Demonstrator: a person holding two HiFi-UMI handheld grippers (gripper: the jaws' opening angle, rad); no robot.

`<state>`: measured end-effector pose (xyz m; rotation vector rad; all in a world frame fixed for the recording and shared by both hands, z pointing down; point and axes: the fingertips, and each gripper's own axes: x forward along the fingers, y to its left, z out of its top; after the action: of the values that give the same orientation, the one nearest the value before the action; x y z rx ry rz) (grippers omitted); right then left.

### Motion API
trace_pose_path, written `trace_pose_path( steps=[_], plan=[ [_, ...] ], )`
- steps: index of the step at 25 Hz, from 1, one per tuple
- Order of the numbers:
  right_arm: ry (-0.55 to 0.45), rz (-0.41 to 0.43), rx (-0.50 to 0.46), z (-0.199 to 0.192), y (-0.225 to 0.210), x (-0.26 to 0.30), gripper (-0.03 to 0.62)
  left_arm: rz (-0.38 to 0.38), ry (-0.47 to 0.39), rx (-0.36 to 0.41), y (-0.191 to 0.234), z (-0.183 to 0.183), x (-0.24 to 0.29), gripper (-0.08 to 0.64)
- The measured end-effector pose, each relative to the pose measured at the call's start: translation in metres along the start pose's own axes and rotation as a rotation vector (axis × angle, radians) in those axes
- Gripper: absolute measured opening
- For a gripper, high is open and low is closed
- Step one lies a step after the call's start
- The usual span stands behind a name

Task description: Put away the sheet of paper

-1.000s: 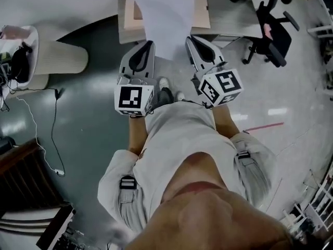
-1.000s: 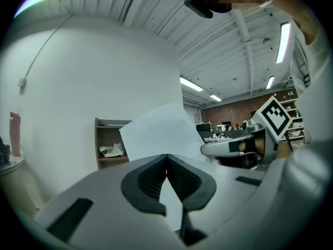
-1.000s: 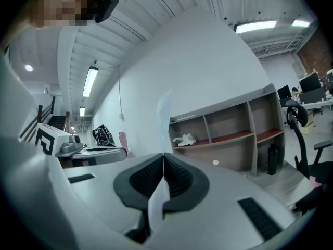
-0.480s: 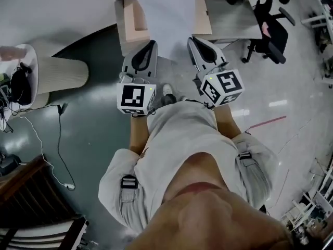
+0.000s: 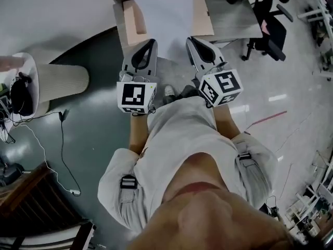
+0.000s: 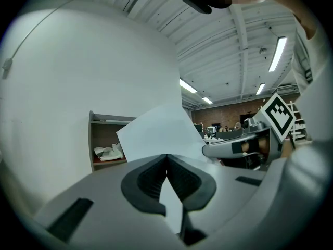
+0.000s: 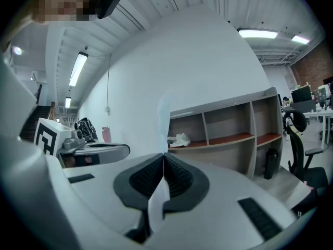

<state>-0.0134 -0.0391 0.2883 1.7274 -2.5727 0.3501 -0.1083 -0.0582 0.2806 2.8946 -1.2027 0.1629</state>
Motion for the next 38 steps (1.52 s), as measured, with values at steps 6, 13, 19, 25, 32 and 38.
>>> trace_pose_path(
  steps=[6, 13, 19, 25, 32, 38],
  plan=[
    [0.018, -0.008, 0.015, -0.004, -0.009, 0.012, 0.02, -0.02, 0.02, -0.008, 0.005, -0.006, 0.014, 0.021],
    [0.029, 0.019, 0.023, -0.005, -0.03, 0.03, 0.02, -0.003, 0.029, -0.003, 0.011, -0.006, 0.042, 0.021],
    [0.029, 0.057, 0.024, 0.002, -0.055, 0.056, 0.021, 0.023, 0.036, 0.008, 0.023, -0.002, 0.075, 0.021],
    [0.065, 0.111, 0.027, -0.002, -0.078, 0.089, 0.021, 0.055, 0.073, 0.0, 0.039, -0.014, 0.111, 0.021],
    [0.115, 0.16, 0.038, -0.012, -0.106, 0.116, 0.02, 0.084, 0.126, -0.017, 0.045, -0.031, 0.147, 0.021],
    [0.153, 0.196, 0.048, -0.024, -0.125, 0.13, 0.02, 0.092, 0.172, -0.008, 0.042, -0.052, 0.168, 0.021]
  ],
)
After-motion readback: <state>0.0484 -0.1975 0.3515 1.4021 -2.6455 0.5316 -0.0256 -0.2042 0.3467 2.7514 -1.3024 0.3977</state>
